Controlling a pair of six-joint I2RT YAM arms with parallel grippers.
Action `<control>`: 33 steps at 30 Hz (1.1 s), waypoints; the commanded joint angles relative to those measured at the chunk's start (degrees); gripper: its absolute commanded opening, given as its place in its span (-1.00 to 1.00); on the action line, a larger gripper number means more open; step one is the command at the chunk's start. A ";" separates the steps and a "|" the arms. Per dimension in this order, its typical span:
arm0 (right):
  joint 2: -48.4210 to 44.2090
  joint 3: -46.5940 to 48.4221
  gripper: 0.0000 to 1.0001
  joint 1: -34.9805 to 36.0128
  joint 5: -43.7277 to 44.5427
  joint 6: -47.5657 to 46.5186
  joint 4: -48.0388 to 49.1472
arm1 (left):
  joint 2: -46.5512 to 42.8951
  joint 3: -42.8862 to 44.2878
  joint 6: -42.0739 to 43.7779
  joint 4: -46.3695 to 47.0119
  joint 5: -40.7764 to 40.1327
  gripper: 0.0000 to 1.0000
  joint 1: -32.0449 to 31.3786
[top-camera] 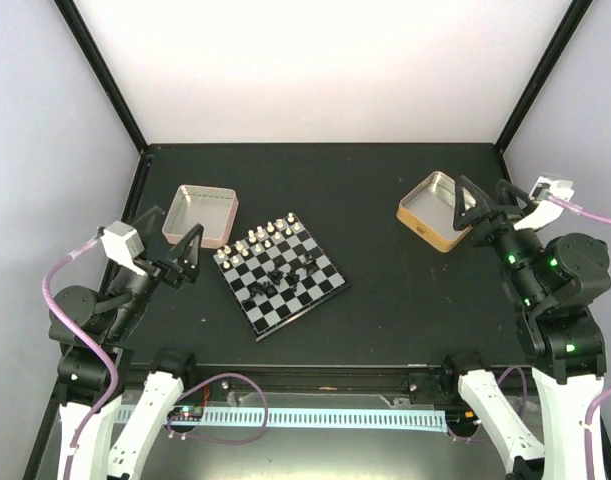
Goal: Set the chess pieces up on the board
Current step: Pick up the chess piece from the chessboard.
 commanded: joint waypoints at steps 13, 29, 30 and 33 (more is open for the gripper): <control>7.54 -14.93 1.00 -2.39 -28.38 13.66 10.58 | -1.64 -11.77 -5.28 3.95 15.88 0.98 2.24; 28.13 -19.62 0.59 14.02 -16.33 7.31 15.82 | 12.72 -25.30 -19.80 -2.02 7.59 0.98 2.39; 30.04 -19.18 0.54 15.65 -14.74 6.56 15.75 | 14.19 -25.45 -20.69 -1.85 7.66 0.98 2.44; 36.72 -15.96 0.42 20.11 -9.55 4.19 13.07 | 19.32 -25.48 -20.99 -1.81 7.80 0.98 2.38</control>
